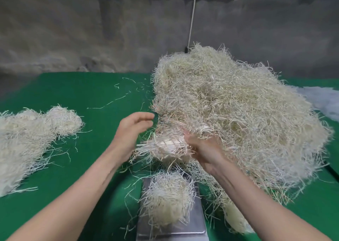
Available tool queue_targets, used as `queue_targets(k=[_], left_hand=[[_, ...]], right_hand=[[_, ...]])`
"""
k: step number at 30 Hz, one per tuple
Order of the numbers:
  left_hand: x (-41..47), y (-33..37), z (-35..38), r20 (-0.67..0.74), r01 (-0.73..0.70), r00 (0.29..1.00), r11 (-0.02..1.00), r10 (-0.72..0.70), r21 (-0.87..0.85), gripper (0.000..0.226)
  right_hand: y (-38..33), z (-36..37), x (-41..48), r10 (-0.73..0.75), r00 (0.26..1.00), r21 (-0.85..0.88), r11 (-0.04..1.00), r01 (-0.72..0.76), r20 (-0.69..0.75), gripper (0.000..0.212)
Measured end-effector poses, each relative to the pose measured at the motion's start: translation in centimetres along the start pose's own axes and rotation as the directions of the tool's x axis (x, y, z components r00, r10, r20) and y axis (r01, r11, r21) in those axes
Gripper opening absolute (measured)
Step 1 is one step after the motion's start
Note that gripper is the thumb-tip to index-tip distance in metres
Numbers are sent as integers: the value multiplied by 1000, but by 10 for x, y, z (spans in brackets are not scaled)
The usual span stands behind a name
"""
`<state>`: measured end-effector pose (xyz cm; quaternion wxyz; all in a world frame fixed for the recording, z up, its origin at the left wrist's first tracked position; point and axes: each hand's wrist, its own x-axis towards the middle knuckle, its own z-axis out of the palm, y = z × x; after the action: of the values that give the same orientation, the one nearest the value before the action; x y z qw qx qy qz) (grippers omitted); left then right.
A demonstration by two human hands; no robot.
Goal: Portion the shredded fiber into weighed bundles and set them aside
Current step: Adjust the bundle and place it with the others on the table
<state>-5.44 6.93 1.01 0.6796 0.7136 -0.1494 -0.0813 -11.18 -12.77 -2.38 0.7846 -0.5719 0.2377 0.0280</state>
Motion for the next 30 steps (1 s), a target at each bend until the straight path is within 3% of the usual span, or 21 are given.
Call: queue_targets(k=[1,3,5,8,10,14,17,20,23,27,30], left_hand=[[-5,-4,-1,45,25,999,998,-28,60,32],[-17,-16,5,264,127,947,969,-182,212,43],[-27,-31,12,317,153,913,937,-255,315,45],[-32,-49,16,166,86,972,906,-168,415,34],[-34,-58,16,178,37,975,889,-132,457,23],[-43,-81,18,230,-32,963,790,-139,612,19],[-51,-96,18,223,-64,965,696,-141,715,20],[-62,-101,17,126,-71,992,783,-10,618,29],[-73,-102,15,109,-73,994,877,23,474,49],[-81,-112,17,221,-178,975,683,24,709,26],[-86,-114,17,142,-97,990,745,3,660,30]], right_hand=[[9,-3,-3,26,1000,46,999,-25,-9,81],[22,-5,-12,64,998,89,994,-62,-15,59],[34,-8,-14,47,998,-6,999,-47,-30,46],[44,-20,-17,-48,994,-220,975,25,-102,87],[49,-29,-18,-128,983,-396,916,68,-129,94],[66,-42,-19,-311,949,-695,692,195,-43,23],[78,-46,-19,-293,956,-762,612,210,28,22],[87,-45,-23,-299,950,-751,606,262,90,9],[95,-43,-27,-320,943,-652,695,302,96,16],[106,-42,-29,-306,943,-633,705,319,135,32],[94,-45,-33,-230,964,-614,744,263,134,57]])
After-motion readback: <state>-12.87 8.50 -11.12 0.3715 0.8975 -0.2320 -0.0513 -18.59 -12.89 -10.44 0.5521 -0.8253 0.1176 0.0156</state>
